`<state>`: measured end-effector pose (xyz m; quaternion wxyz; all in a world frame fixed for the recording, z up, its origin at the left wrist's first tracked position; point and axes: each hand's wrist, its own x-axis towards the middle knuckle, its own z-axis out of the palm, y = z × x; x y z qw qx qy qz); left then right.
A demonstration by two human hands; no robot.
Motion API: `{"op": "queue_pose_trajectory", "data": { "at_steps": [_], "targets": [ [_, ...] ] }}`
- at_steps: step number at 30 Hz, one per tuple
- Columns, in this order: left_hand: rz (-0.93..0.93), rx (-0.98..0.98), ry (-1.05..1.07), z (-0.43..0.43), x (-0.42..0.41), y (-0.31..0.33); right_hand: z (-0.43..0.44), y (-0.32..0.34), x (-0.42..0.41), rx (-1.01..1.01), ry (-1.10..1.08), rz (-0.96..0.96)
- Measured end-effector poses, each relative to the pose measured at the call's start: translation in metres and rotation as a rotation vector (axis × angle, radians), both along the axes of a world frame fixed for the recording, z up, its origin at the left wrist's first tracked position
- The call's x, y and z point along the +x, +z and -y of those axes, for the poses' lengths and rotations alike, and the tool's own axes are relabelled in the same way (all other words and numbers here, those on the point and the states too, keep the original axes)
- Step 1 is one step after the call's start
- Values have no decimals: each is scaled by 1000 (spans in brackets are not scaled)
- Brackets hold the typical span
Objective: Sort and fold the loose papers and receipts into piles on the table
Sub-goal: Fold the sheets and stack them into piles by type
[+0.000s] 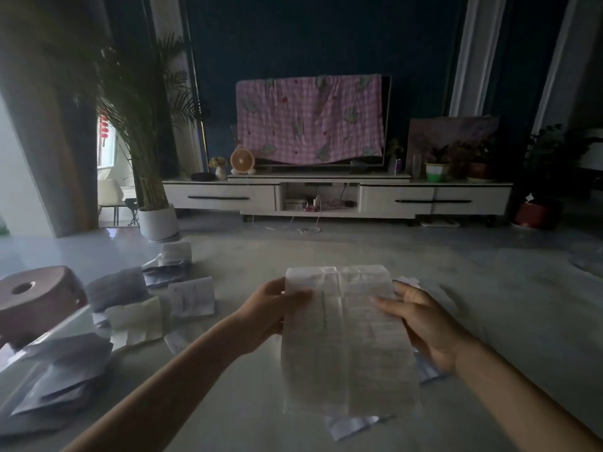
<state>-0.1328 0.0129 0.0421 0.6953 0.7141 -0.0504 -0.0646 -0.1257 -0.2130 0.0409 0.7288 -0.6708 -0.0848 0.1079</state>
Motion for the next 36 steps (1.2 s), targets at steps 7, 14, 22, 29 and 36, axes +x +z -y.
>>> {"op": "queue_pose_trajectory", "data": {
  "at_steps": [7,14,22,29,36],
  "targets": [
    [-38,0,-17,15,1,-14,15,-30,5,120,-22,-94],
    [-302,-236,-68,11,9,-36,23,-39,20,17,-182,79],
    [-234,-77,-84,17,8,-47,33,-35,23,99,-90,-9],
    [-90,-145,-23,22,0,-38,26,-36,7,33,147,-173],
    [-126,-145,-59,20,-4,-38,17,-46,9,84,-10,-158]
  ]
}}
